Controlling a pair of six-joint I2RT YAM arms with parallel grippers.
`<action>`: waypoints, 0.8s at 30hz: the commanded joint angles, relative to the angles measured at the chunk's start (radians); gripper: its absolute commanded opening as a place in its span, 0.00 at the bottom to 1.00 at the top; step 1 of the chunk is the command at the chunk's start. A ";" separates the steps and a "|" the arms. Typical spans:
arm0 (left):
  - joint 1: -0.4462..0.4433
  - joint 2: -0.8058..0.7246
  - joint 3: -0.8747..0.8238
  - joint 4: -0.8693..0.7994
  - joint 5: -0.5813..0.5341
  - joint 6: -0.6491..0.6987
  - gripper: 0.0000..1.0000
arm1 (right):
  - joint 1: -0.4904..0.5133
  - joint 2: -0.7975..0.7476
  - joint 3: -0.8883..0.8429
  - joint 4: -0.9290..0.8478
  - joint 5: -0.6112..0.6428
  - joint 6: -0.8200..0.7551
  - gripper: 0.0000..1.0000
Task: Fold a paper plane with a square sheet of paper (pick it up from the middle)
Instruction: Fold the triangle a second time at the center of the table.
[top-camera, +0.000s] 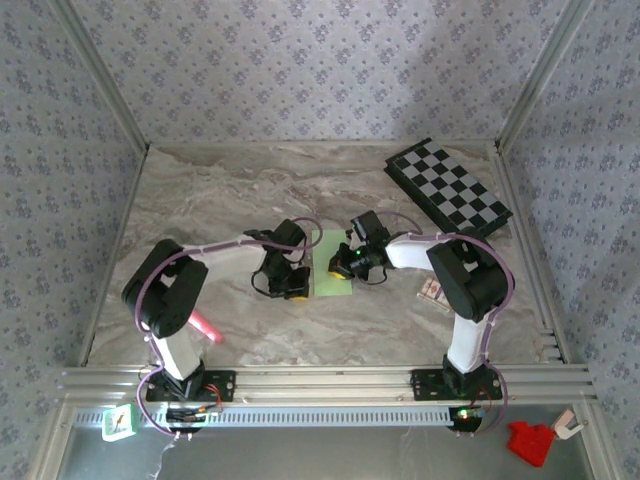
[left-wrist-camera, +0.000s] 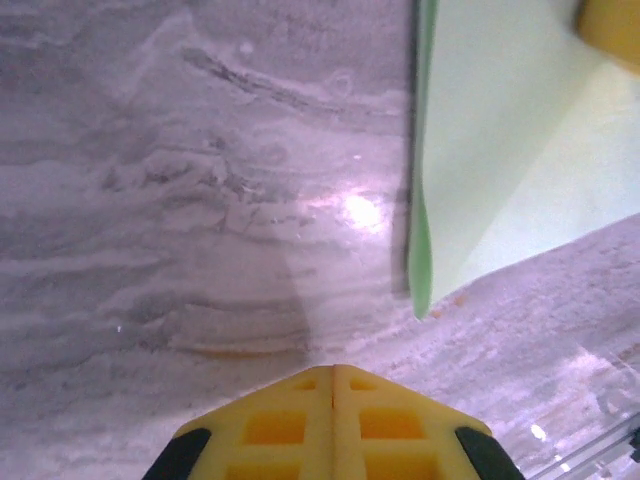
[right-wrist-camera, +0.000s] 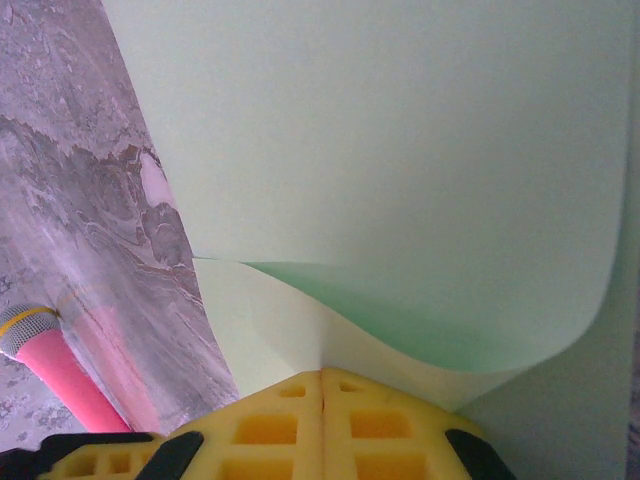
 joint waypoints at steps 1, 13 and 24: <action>-0.007 -0.056 0.046 0.023 -0.014 -0.041 0.02 | -0.002 0.070 -0.026 -0.120 0.117 0.015 0.06; -0.010 0.093 0.079 0.212 0.081 -0.139 0.01 | 0.001 0.075 -0.015 -0.121 0.110 0.015 0.06; -0.026 0.144 0.075 0.160 0.052 -0.084 0.00 | 0.000 0.086 -0.013 -0.128 0.111 0.014 0.06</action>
